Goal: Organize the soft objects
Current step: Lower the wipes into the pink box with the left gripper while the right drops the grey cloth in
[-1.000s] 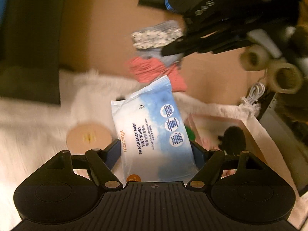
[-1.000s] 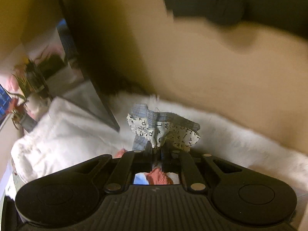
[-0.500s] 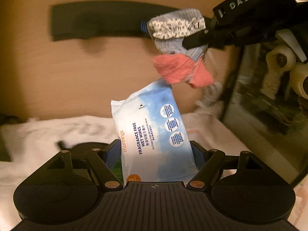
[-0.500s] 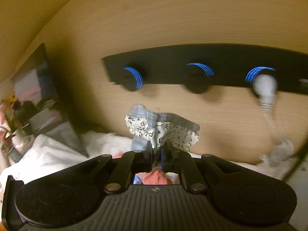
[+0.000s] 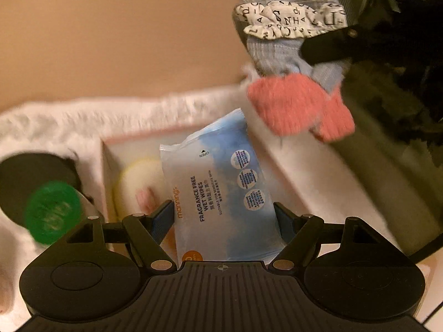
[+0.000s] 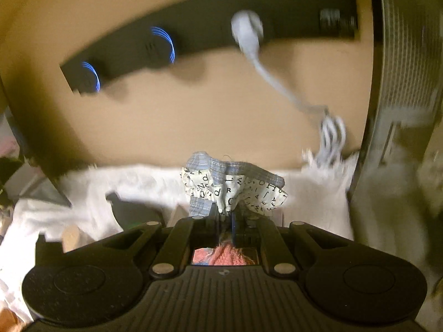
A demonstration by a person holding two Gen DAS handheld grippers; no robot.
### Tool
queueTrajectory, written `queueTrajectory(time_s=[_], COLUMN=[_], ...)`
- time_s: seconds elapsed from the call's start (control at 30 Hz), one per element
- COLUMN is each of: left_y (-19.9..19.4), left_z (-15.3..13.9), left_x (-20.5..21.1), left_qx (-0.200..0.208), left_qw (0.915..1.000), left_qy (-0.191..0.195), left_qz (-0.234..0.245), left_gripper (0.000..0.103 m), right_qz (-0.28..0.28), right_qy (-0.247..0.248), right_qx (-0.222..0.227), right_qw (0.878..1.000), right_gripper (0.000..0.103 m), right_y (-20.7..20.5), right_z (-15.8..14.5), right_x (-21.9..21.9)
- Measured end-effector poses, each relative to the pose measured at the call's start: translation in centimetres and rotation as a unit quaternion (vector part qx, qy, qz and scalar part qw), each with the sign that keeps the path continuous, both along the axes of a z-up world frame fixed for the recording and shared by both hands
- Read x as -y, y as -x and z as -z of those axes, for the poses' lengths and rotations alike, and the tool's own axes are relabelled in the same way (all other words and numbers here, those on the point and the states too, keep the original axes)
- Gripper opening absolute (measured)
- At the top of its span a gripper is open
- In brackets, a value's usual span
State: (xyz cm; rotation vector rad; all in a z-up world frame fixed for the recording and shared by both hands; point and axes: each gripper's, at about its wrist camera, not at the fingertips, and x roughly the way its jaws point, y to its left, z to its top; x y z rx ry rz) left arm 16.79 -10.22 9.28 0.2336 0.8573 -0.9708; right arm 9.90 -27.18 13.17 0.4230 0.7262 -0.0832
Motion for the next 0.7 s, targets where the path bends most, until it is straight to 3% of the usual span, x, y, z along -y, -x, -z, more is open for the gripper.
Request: queueTrajectory(time_s=[0.17,0.33,0.5,0.7], left_y=[-1.0,-1.8,-2.1,-2.2], left_z=[3.2,3.7,2.9,1.4], left_x=[1.7,1.2,0.2,-1.9], left_qx=[-0.015,-0.012,-0.019,-0.023], left_qw=[0.9983,0.998,0.999,0.9994], left_qy=[-0.056,-0.062,-0.041,-0.019], left_qz=[0.005,0.011,-0.005,-0.016], left_gripper=[0.081,0.081,0.081,0.08], right_qz=[-0.01,-0.007,-0.012,0.0], right_qy=[-0.02,-0.036,-0.016,-0.039], right_qx=[-0.068,-0.121,-0.115,-0.115], right_qw=[0.997,0.992,0.993,0.993], right_gripper=[0.008,0.008,0.009,0.009], right_y=[-2.9,-6.4,-7.6,-7.7], right_z=[5.7,10.3,10.4,10.8], right_x=[-0.4,-0.9,-1.0,0.2])
